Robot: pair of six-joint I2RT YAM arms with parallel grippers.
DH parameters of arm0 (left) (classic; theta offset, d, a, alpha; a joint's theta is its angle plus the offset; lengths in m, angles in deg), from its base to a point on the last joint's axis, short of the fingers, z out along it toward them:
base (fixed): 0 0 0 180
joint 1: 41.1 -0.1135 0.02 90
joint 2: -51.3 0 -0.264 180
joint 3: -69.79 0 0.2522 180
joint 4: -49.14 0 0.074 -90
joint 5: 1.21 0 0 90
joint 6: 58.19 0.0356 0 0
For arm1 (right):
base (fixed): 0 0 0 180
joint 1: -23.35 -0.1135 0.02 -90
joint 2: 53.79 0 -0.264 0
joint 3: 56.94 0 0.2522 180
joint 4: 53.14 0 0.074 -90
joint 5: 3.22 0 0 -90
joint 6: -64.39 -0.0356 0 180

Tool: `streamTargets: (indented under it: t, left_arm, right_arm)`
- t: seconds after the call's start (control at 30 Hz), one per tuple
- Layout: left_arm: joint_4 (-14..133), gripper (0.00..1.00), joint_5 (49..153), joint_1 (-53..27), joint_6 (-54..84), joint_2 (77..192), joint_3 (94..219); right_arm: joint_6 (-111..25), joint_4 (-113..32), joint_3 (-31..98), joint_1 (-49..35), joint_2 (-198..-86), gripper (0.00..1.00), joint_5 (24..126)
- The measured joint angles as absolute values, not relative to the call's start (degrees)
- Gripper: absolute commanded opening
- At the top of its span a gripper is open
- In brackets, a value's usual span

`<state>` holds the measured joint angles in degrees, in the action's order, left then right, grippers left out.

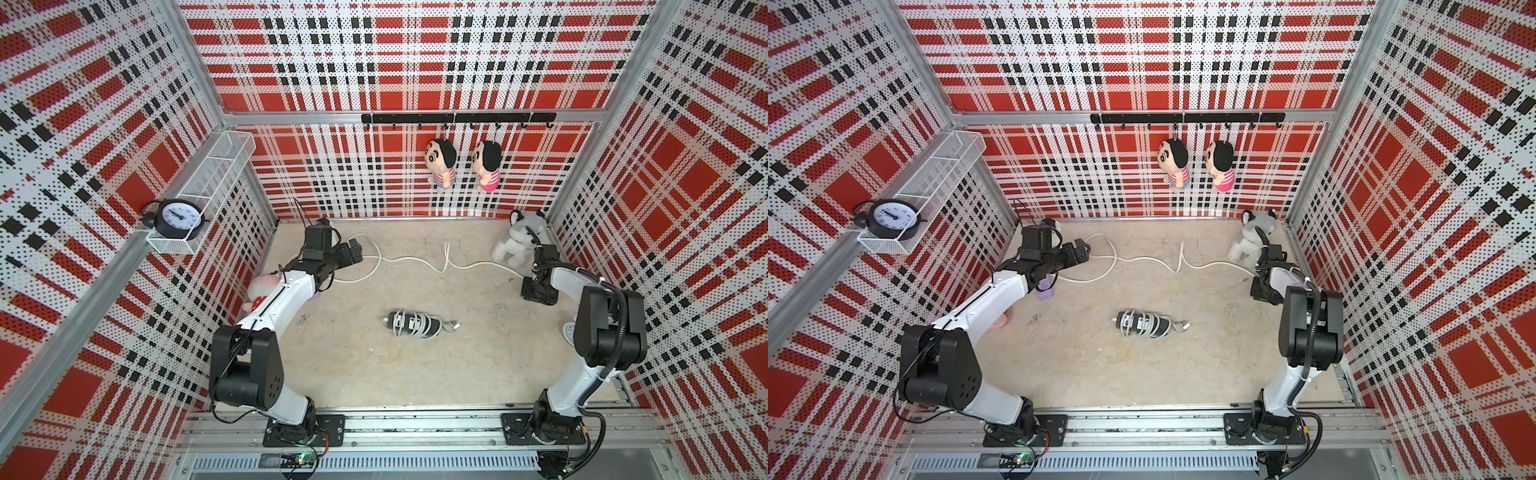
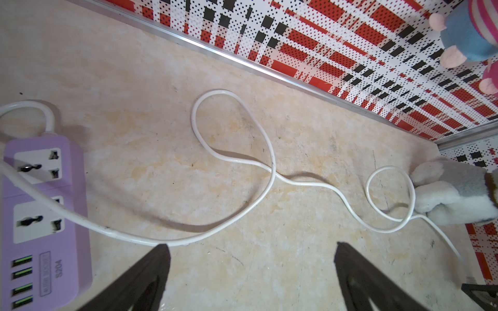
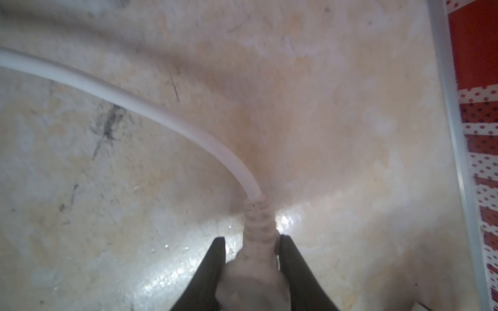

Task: Unwrap the cord wrapped around the power strip
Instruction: Move the power cord to the center of the board, then move the power strip to the center of the board.

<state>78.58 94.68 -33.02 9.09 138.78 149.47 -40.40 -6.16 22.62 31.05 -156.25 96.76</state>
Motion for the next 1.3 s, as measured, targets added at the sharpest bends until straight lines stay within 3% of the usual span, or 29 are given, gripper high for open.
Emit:
streamTargets:
  t: [0.1,0.2,0.43,0.8,1.07,1.3]
  left_arm:
    - [79.2,0.98,92.8,-33.7,9.2,138.5,149.5]
    - [81.0,0.98,88.7,-35.3,9.4,138.5,149.5]
    - [85.7,0.98,77.2,-41.5,9.2,141.8,149.6]
    - [84.3,0.99,75.9,-42.9,6.8,150.6,144.3]
    - [83.2,0.77,75.6,-42.6,6.5,157.1,147.3]
    - [82.7,0.67,75.6,-40.2,6.4,161.4,152.1]
  right_arm:
    - [-40.5,-7.0,23.5,31.0,-156.1,0.70,96.2]
    - [-40.4,-6.6,23.5,31.0,-155.1,0.77,94.9]
    - [-40.6,-6.2,23.2,27.3,-146.5,0.77,91.3]
    - [-41.1,-6.3,23.3,17.5,-145.3,0.73,82.8]
    - [-41.1,-6.3,21.5,17.5,-143.4,0.73,81.8]
    - [-41.1,-6.1,20.4,17.5,-143.0,0.73,81.9]
